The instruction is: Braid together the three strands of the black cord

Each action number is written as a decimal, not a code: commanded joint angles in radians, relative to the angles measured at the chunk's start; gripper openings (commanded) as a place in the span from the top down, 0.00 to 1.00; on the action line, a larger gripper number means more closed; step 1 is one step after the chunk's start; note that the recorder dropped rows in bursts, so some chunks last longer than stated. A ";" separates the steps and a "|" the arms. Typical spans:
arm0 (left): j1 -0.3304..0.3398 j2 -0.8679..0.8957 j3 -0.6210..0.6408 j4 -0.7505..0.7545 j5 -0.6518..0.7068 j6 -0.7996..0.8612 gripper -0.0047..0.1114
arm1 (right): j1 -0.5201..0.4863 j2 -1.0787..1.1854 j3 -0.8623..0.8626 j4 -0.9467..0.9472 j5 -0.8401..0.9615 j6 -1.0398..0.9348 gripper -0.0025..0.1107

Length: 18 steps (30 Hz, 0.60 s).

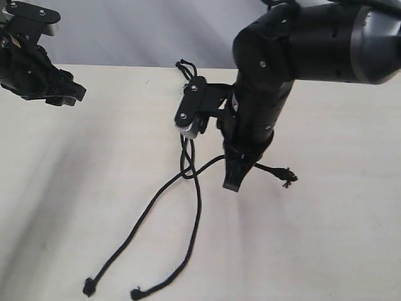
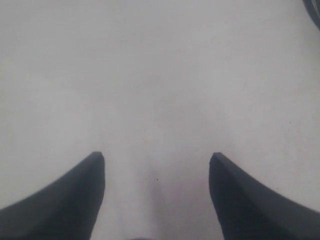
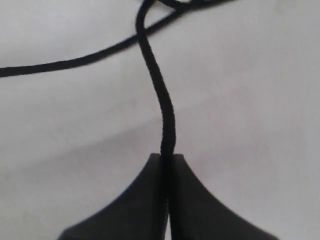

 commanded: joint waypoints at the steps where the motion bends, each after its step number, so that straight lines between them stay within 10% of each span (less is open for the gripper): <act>1: 0.002 -0.008 0.010 -0.013 -0.009 -0.003 0.46 | -0.097 0.027 0.044 -0.004 -0.046 0.016 0.96; 11: 0.002 -0.008 0.010 -0.014 -0.002 -0.003 0.46 | -0.155 0.131 0.122 -0.009 -0.215 0.014 0.94; 18: 0.002 -0.008 0.010 -0.051 0.030 0.008 0.46 | -0.155 0.127 0.143 -0.009 -0.251 -0.010 0.39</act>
